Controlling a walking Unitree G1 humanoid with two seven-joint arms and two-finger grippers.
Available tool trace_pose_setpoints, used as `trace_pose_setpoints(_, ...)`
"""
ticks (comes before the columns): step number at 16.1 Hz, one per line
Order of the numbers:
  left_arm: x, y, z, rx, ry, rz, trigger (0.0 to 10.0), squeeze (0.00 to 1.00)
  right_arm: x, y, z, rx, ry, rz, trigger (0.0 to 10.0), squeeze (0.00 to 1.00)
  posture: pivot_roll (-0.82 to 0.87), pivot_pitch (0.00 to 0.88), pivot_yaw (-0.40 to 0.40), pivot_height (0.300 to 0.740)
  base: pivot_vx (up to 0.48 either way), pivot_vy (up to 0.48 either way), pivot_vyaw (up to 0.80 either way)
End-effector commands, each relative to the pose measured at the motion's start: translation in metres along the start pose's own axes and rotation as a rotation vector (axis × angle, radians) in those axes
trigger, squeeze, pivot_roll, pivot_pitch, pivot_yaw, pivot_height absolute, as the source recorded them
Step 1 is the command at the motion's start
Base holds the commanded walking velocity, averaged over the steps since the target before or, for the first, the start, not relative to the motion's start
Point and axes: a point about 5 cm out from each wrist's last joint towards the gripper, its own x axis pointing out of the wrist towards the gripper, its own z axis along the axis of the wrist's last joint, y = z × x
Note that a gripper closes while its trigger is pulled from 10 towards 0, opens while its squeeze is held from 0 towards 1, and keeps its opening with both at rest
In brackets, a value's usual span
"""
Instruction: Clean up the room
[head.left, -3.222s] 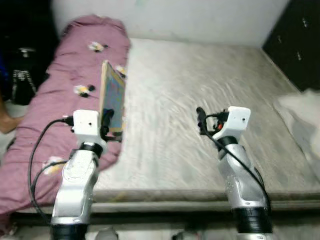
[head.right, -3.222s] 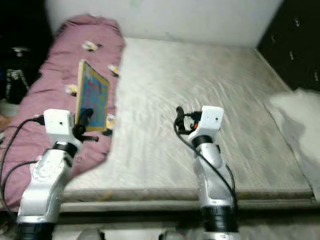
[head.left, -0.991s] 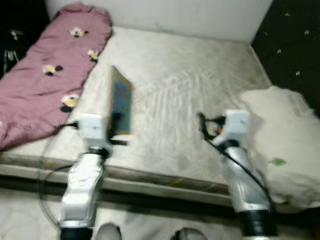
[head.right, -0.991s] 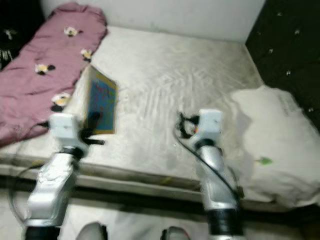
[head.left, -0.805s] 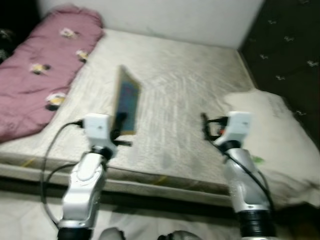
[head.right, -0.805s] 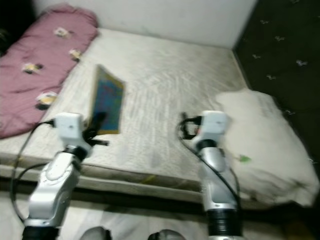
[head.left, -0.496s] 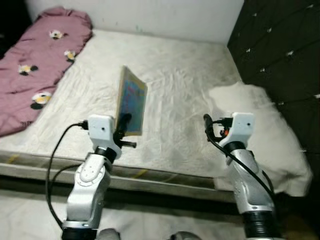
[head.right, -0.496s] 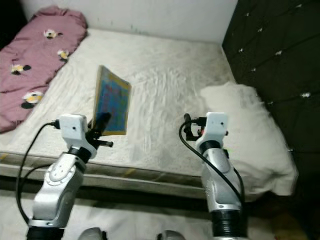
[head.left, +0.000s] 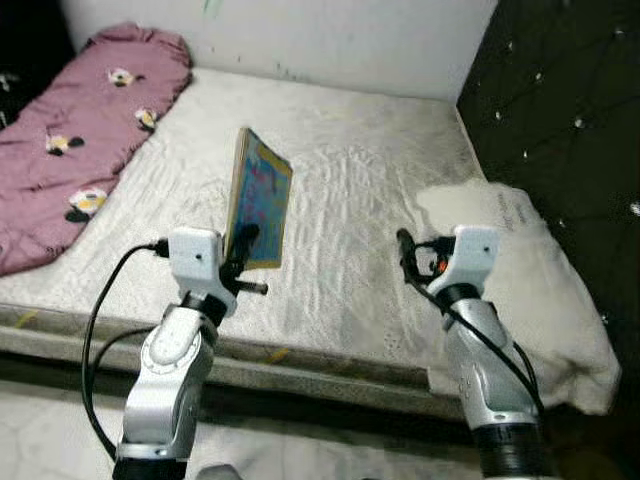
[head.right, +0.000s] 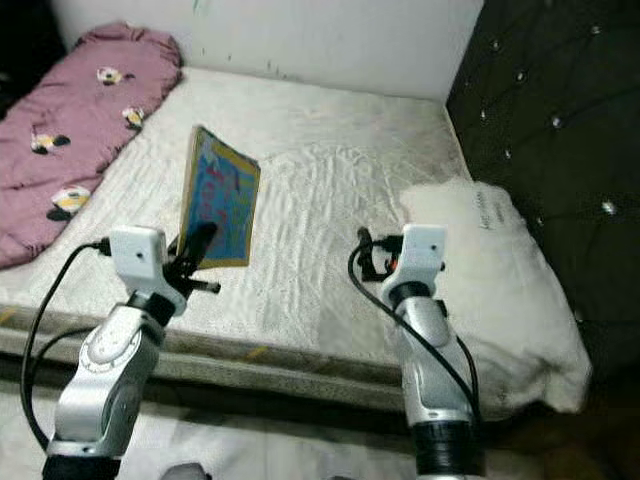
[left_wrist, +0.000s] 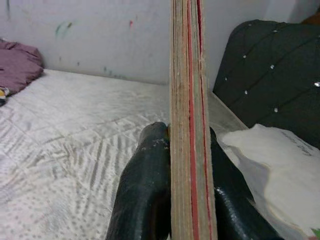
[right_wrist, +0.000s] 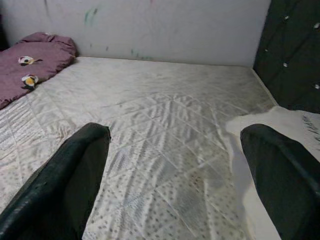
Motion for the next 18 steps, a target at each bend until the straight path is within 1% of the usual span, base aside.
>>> trace_pose_setpoints(1,0.002,-0.001,0.013,0.009,-0.063,-0.008,10.0,0.00,0.001,-0.002,0.006,-0.001,-0.021,-0.011,10.0,0.00,0.00,0.016,-0.080,0.740,0.319,0.000,0.00)
trace_pose_setpoints(5,0.001,-0.001,0.012,0.008,-0.061,-0.014,10.0,0.00,0.001,-0.003,0.005,0.005,-0.019,-0.019,10.0,0.00,-0.01,0.017,-0.079,0.740,0.322,0.000,0.00)
trace_pose_setpoints(6,0.001,-0.001,0.010,0.005,-0.043,-0.006,10.0,0.00,0.001,-0.004,0.005,0.004,-0.018,-0.022,10.0,0.00,-0.01,0.017,-0.079,0.740,0.285,0.000,0.00)
trace_pose_setpoints(7,0.002,-0.002,0.004,0.026,-0.008,0.014,10.0,0.00,0.001,-0.005,0.005,0.004,-0.018,-0.025,10.0,0.00,-0.01,0.017,-0.079,0.740,0.000,0.000,0.00)
trace_pose_setpoints(8,0.002,-0.003,0.002,0.032,0.007,0.018,10.0,0.00,0.000,-0.006,0.005,0.003,-0.017,-0.028,10.0,0.00,-0.01,0.017,-0.079,0.740,0.000,0.000,0.00)
trace_pose_setpoints(10,0.002,-0.004,0.001,0.023,0.004,0.009,10.0,0.00,0.000,-0.007,0.005,0.003,-0.016,-0.032,10.0,0.00,-0.01,0.017,-0.079,0.740,0.000,0.000,0.00)
trace_pose_setpoints(13,0.001,-0.002,0.002,0.038,0.005,0.018,10.0,0.00,0.000,-0.008,0.003,0.004,-0.004,-0.042,10.0,0.00,-0.01,0.022,-0.077,0.740,0.000,0.000,0.00)
trace_pose_setpoints(16,0.002,-0.002,0.002,0.043,0.005,0.017,10.0,0.00,0.000,-0.009,0.003,0.010,-0.002,-0.048,10.0,0.00,-0.01,0.021,-0.077,0.740,0.000,0.000,-0.76)
trace_pose_setpoints(18,0.002,-0.001,0.002,0.040,0.006,0.015,10.0,0.00,0.000,-0.009,0.003,0.009,-0.003,-0.048,10.0,0.00,-0.01,0.021,-0.077,0.740,0.000,-0.242,-0.80)
